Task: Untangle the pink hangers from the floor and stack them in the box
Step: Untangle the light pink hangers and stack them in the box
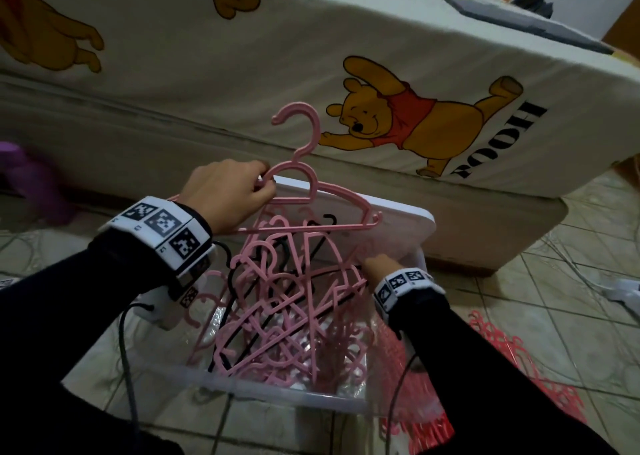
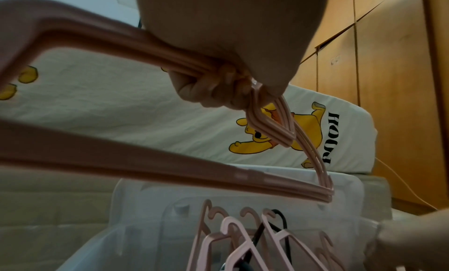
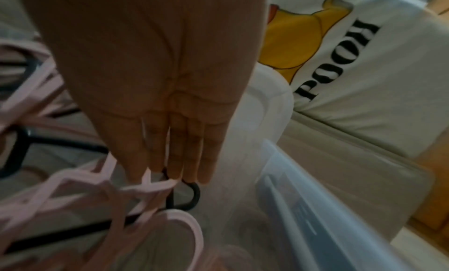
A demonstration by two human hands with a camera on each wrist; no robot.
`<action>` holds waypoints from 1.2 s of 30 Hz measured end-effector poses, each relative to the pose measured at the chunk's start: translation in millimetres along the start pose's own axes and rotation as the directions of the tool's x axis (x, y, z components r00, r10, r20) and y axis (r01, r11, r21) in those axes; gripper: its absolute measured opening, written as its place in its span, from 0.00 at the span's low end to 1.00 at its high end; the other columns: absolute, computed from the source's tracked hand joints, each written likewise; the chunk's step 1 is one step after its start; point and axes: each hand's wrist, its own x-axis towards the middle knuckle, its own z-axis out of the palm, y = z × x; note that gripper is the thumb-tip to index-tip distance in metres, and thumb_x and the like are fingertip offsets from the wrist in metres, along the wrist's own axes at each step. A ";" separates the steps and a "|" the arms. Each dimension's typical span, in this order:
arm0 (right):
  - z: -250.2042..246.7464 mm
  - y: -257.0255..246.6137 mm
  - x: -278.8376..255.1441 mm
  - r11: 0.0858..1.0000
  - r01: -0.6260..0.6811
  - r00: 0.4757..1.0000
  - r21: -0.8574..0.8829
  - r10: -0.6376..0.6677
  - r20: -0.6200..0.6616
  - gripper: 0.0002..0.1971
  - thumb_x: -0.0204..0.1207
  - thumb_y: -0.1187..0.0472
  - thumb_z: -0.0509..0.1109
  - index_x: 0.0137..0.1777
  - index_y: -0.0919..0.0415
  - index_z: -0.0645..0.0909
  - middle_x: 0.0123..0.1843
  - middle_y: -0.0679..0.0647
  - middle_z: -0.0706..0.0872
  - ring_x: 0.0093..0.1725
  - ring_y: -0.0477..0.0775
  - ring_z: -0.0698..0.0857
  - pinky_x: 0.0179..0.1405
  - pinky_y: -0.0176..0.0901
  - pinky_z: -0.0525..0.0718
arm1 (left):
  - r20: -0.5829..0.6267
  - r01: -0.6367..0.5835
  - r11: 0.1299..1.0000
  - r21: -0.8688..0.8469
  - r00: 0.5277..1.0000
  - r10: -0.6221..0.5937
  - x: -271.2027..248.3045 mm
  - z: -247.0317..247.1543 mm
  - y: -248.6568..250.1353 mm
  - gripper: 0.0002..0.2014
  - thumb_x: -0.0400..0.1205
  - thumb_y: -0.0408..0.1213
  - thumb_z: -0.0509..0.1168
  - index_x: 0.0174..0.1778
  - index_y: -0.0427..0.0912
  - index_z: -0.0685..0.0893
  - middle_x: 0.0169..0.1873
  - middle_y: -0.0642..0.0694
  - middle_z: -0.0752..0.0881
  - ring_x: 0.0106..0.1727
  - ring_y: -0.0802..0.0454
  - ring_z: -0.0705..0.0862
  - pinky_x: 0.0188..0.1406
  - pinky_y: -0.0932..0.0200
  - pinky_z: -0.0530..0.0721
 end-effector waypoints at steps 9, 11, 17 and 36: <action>34.7 2.8 4.6 0.996 -0.079 0.994 0.043 0.076 0.078 0.34 0.76 0.60 0.68 0.80 0.56 0.60 0.75 0.63 0.71 0.70 0.68 0.77 0.66 0.68 0.75 | 0.003 0.018 1.000 -0.019 1.000 -0.018 1.8 1.9 -3.6 0.12 0.84 0.52 0.54 0.45 0.50 0.77 0.39 0.40 0.86 0.41 0.37 0.83 0.34 0.53 0.69; 32.9 4.2 3.9 0.999 -0.041 0.998 0.016 0.040 0.053 0.38 0.71 0.62 0.72 0.80 0.56 0.59 0.75 0.62 0.69 0.72 0.66 0.74 0.66 0.65 0.77 | 0.002 0.027 0.999 -0.024 1.000 -0.027 3.1 2.6 -4.7 0.13 0.84 0.52 0.54 0.47 0.50 0.79 0.39 0.41 0.86 0.42 0.38 0.83 0.35 0.53 0.69; 16.8 -2.2 -8.7 0.996 -0.001 0.997 -0.091 -0.006 -0.079 0.15 0.67 0.61 0.67 0.54 0.57 0.84 0.54 0.58 0.88 0.53 0.61 0.87 0.51 0.51 0.81 | -0.059 0.054 0.998 -0.036 0.997 -0.056 4.2 -0.2 -3.3 0.14 0.83 0.53 0.56 0.52 0.50 0.82 0.40 0.40 0.87 0.43 0.37 0.84 0.36 0.54 0.69; -82.2 -31.0 -80.7 0.766 0.319 0.936 0.557 -0.164 -0.311 0.14 0.80 0.74 0.56 0.39 0.58 0.76 0.42 0.62 0.89 0.29 0.49 0.84 0.27 0.36 0.82 | -0.279 0.098 0.973 -0.208 0.948 -0.155 -3.4 -28.4 -8.0 0.18 0.78 0.55 0.54 0.50 0.48 0.81 0.41 0.34 0.87 0.46 0.30 0.84 0.37 0.50 0.72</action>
